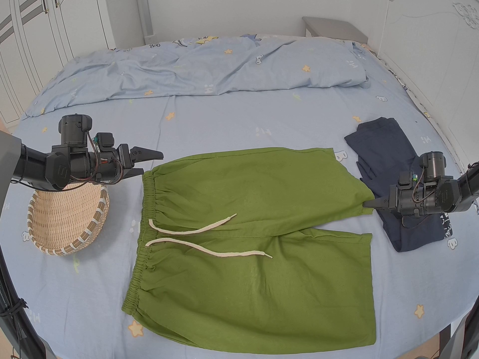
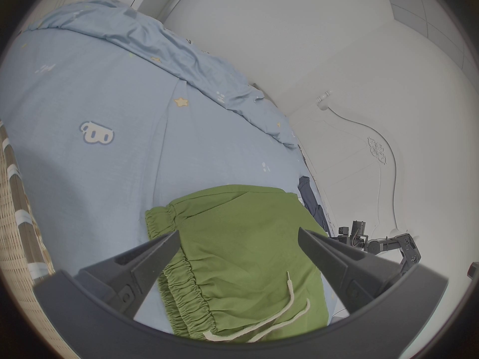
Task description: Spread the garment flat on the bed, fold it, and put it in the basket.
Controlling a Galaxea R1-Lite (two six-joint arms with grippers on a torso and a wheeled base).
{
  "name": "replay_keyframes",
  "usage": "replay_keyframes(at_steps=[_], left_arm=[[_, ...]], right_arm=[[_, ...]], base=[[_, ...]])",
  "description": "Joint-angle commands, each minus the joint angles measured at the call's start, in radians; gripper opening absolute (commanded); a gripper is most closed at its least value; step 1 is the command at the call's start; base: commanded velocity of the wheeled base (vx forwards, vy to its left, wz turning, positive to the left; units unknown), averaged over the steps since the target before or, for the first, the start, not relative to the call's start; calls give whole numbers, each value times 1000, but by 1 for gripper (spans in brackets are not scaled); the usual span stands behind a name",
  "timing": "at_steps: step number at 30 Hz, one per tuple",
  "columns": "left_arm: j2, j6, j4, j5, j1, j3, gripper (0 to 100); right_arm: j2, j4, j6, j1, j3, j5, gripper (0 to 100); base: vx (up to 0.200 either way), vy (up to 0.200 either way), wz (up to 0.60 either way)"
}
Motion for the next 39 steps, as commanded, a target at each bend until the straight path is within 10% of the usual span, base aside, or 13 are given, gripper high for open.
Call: replay_keyframes(at_steps=[1,2,16,28,39], left_arm=[[0,0,0,1,0,0,100],[-2,0,0,-1,0,0,100],[-128,-16,61,-5,-21,115,100],[-562,-2,81,-9,-10,774,100],[-688,18,35,-13,80,1110,100]], right_arm=[[9,1,-1,-2,-6,0,0],[9,2,-2,0,-5,0,100],[-88,28,-8,3,51,4,100],[-400,160,-10,-36,241,33,100],[-519,153,-40,21,432,26,100]], base=[[0,0,0],[0,0,0],[0,0,0],[0,0,0],[0,0,0]])
